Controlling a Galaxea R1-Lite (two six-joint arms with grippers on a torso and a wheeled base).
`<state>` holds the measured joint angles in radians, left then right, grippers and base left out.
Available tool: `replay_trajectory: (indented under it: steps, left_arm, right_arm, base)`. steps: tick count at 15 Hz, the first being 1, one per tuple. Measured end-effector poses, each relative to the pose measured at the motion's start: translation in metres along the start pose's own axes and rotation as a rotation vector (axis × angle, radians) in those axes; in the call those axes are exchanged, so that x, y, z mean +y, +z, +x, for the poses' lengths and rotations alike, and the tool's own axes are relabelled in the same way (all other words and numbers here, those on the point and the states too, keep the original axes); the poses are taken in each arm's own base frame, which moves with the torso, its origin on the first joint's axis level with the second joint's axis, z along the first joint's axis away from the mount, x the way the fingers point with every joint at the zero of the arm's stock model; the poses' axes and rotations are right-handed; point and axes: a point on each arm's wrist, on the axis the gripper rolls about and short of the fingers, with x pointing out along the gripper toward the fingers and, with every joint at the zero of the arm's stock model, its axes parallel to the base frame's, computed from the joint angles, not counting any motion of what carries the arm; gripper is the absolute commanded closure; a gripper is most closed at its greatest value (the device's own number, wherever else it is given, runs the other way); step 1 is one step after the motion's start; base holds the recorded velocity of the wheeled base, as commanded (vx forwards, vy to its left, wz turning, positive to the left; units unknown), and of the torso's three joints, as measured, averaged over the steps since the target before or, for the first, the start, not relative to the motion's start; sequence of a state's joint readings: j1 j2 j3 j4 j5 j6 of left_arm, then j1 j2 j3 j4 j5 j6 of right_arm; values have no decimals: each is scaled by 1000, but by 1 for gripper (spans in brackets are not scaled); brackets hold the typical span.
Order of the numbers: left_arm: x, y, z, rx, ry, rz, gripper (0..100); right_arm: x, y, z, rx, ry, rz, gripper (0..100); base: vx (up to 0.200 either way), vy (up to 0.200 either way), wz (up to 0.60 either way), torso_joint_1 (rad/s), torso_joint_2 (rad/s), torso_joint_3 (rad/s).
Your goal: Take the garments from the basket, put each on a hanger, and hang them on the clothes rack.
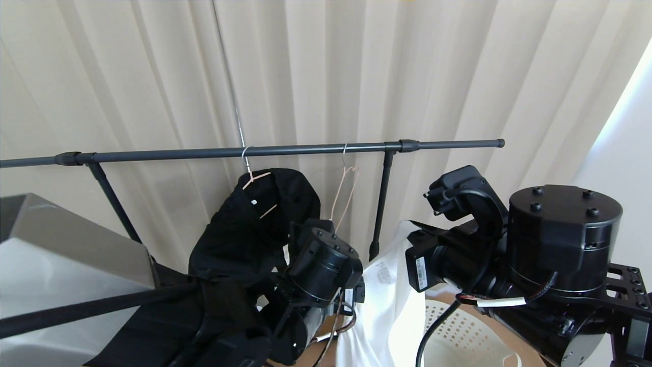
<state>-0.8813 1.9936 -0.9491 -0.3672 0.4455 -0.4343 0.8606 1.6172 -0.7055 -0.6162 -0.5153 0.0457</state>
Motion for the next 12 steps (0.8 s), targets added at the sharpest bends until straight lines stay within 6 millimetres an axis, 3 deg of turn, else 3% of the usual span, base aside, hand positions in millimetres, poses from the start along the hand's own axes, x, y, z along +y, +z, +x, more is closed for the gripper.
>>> replay_trajectory:
  steps: [6,7,12]
  left_arm:
    - [25,-8,4,27,62,-21,0]
    - [28,-9,5,23,66,-26,100]
    - [34,-11,-4,24,69,-21,100]
  right_arm:
    - [-13,3,-5,-14,-31,-26,100]
    - [-15,4,-4,-15,-38,-23,100]
    - [-26,5,0,-13,-80,-24,100]
  base:
    - [0,0,0,0,0,0]
    - [0,0,0,0,0,0]
    - [0,0,0,0,0,0]
